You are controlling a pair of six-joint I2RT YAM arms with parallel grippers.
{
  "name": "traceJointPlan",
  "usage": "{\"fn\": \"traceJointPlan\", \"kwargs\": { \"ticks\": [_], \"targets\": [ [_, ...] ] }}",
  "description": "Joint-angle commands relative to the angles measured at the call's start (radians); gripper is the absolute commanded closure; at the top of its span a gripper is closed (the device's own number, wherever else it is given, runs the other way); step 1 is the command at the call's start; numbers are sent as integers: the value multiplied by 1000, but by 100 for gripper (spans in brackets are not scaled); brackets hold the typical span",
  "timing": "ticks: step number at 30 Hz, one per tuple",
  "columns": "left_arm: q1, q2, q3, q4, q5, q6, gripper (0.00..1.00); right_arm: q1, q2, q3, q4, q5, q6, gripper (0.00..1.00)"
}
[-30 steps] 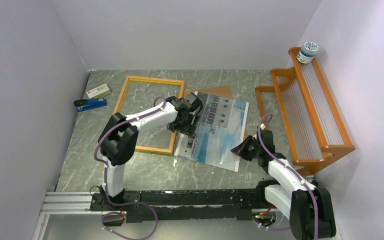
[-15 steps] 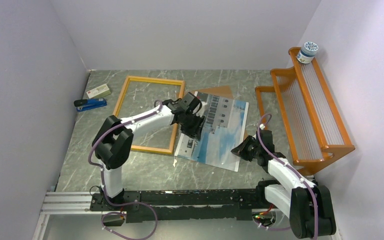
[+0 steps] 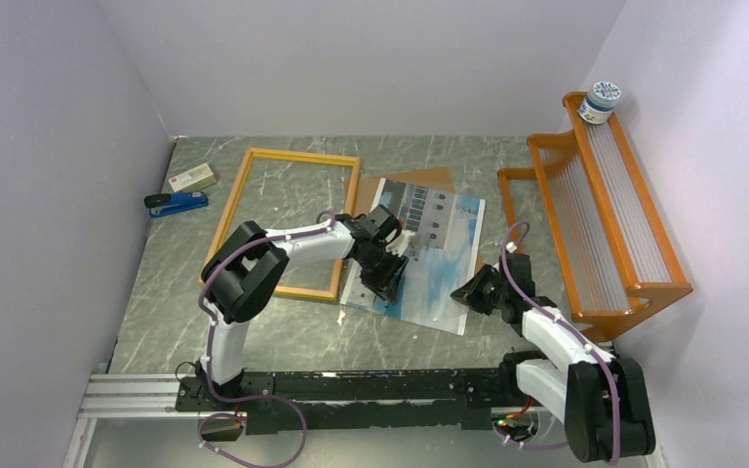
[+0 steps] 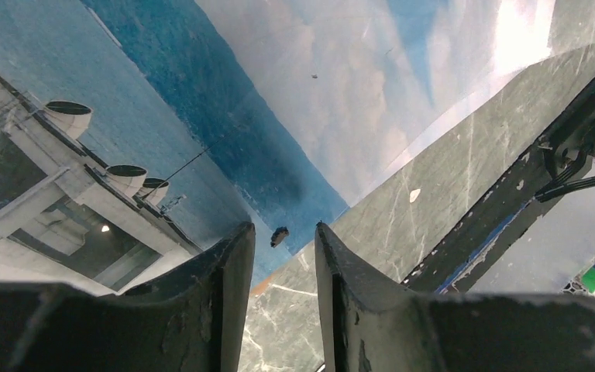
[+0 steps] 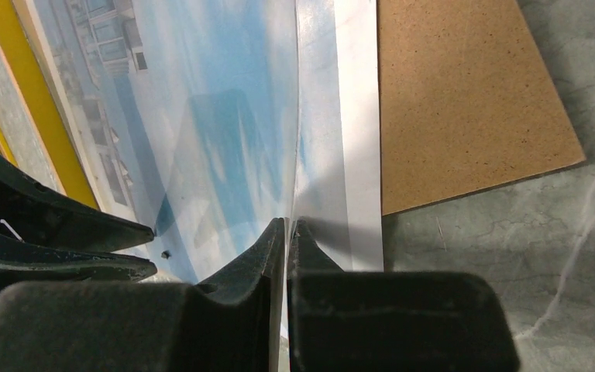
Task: Put the photo into the frame
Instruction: Pick up the photo frame item at the center of the board.
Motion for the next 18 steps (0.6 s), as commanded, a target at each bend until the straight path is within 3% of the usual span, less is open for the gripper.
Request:
{"fn": "traceJointPlan", "kwargs": {
  "ticks": [1,5,10,18],
  "targets": [
    [-4,7,-17,4,40,47,59,2,20,7,-24,76,-20,95],
    [-6,28,-24,0,129,67,62,2,29,8,-22,75,-20,95],
    [-8,37,-26,-34,118,92,69,3,54,14,-20,77,-21,95],
    [-19,41,-57,8,266,113,66,2,67,21,-21,80,-20,95]
  ]
}}
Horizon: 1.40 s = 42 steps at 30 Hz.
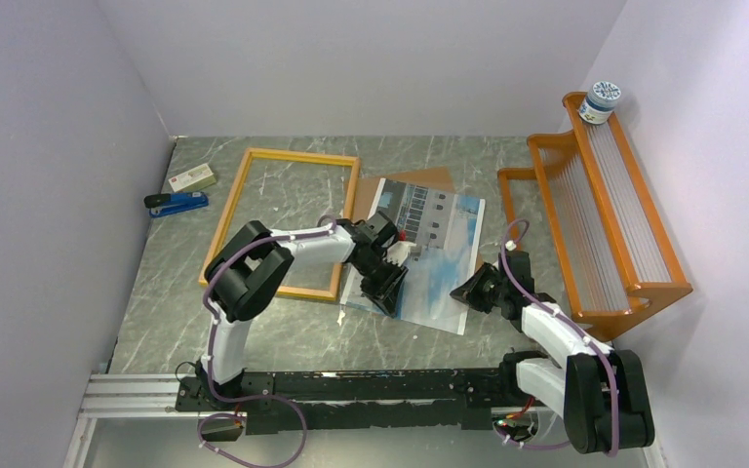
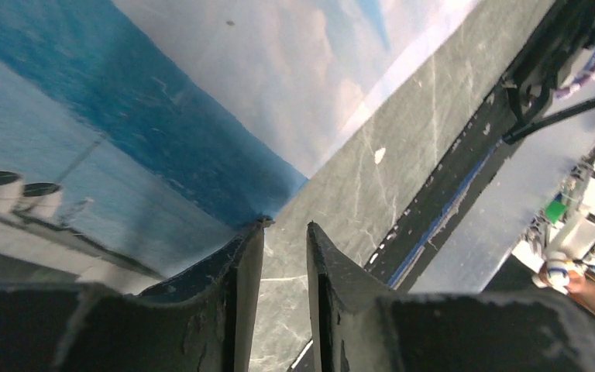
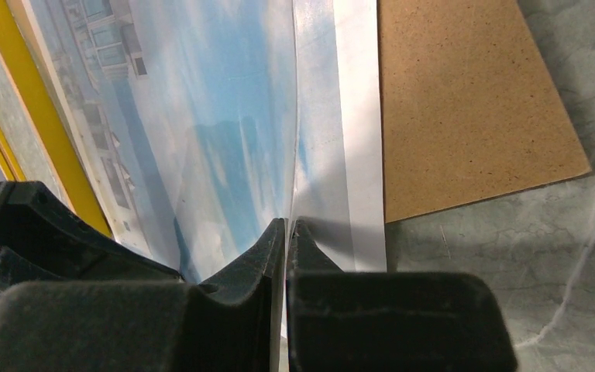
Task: Put the photo into the frame
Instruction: Pick up the photo frame item at the center of the board.
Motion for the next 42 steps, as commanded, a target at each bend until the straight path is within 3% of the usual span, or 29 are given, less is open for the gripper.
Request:
{"fn": "traceJointPlan", "kwargs": {
  "ticks": [1,7,14,21,26,31,35,42],
  "targets": [
    [-25,25,-29,10,122,65,66,2,26,0,-23,86,-25,95],
    [-43,27,-42,35,76,65,63,2,28,5,-28,89,-25,95],
    [-43,-78,-62,42,22,83,58,2,15,28,-55,105,-27,95],
    [-12,-239,-18,0,-21,79,51,2,-108,221,-241,115,-53,100],
    [109,-357,19,43,-51,8,39,2,-135,384,-368,69,-62,100],
    [248,-409,37,68,-260,-81,24,2,-145,536,-424,25,-42,100],
    [415,-395,73,22,-340,-123,18,2,-136,694,-438,-16,-19,100],
    [581,-305,221,-129,-472,-113,12,2,-62,928,-439,-113,19,100]
  ]
}}
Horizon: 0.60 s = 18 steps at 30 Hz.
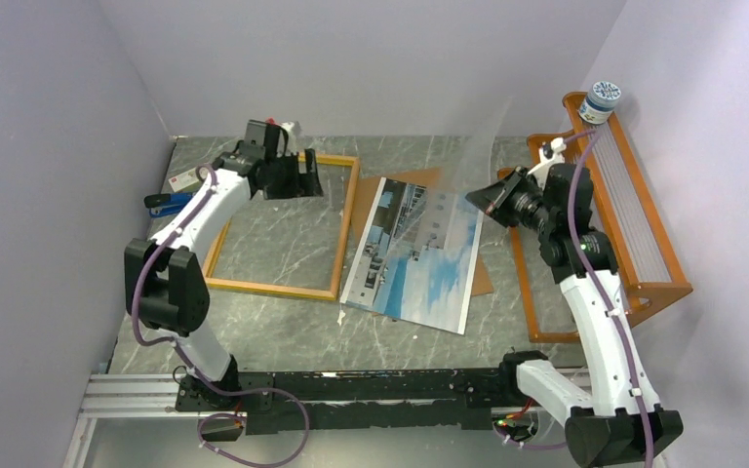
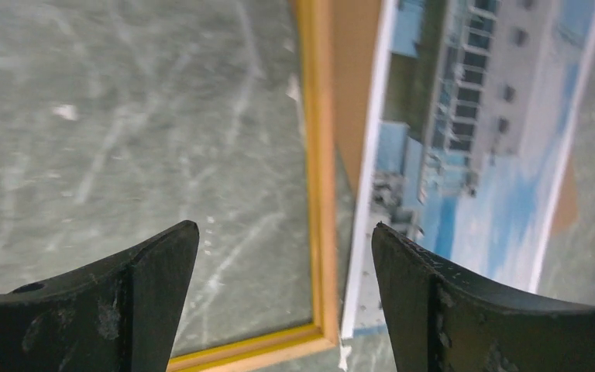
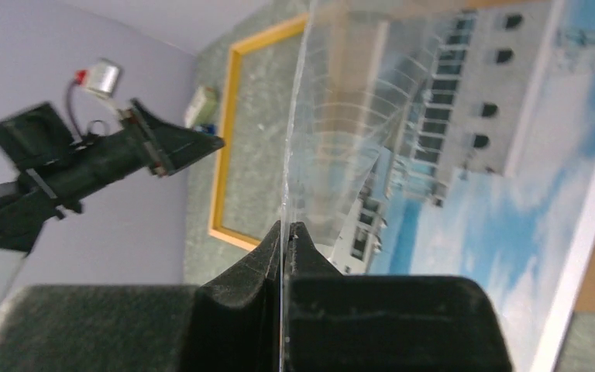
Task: Put the photo into the frame
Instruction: Pick up the photo frame item at the center of the board, then move the photo frame to the center of the board.
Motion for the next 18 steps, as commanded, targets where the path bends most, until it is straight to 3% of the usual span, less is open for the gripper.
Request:
{"fn": "traceJointPlan", "kwargs": {
  "ticks": [1,5,11,18],
  "targets": [
    [76,52,121,-117,-137,-30,11,0,37,134,39,-86,48,100],
    [225,97,143,-149,-154,-64,9,0,85,175,156,-174,136,100],
    [372,199,150,-142,-264,28,7,47,186,230,346,-243,249,100],
    [495,368,252,-128,-192,85,7,188,348,394,438,-241,272,100]
  ]
}}
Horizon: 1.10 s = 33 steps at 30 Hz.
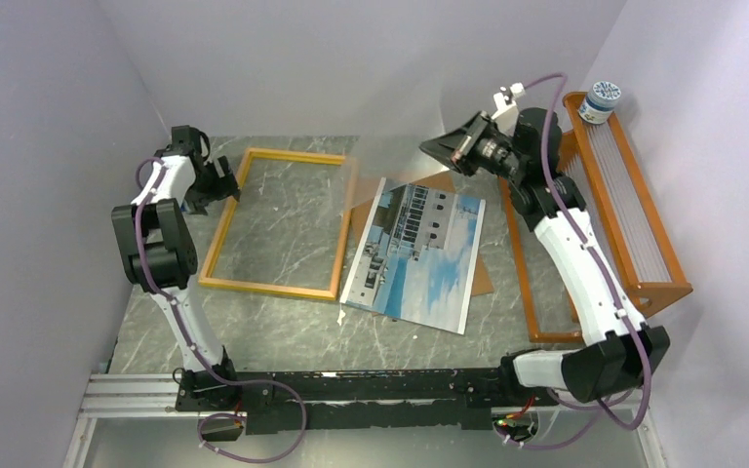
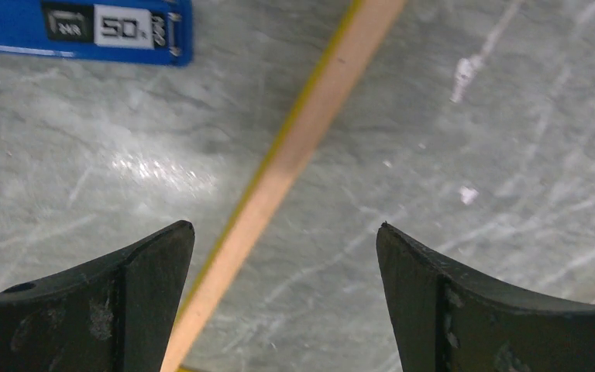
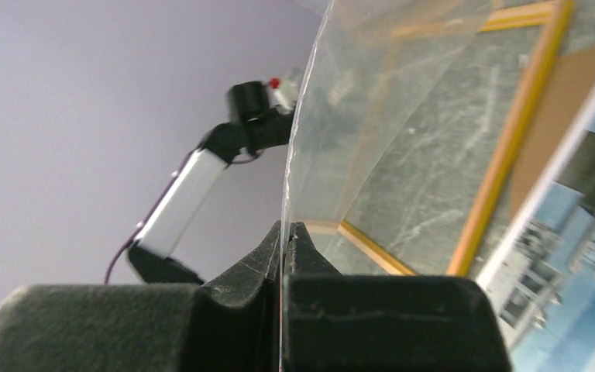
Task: Put the photo into the frame
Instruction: Move the photo frame to the center of the board.
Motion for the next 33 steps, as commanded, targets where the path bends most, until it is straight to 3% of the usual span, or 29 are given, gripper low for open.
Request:
{"fn": "traceJointPlan", "kwargs": {
  "ticks": [1,6,10,15,23,26,30,33],
  "targets": [
    [42,68,81,7,35,71,7,83,61,138,189,-41,42,100],
    [62,145,98,-10,198,76,14,128,135,215,228,-45,47,100],
    [60,113,-13,32,332,36,23,140,186,249,252,-69,58,100],
    [59,68,-131,64,419,6,32,151,229,259,273,-92,62,100],
    [57,-12,-256,98,479,-21,34,171,255,229,282,-101,60,100],
    [56,-45,-247,61,377,-47,32,190,266,216,288,-96,53,100],
    [64,-112,-172,-33,55,-150,18,219,294,213,292,-80,30,100],
    [77,-182,-121,-63,-19,-207,10,240,316,209,322,-68,23,100]
  ]
}}
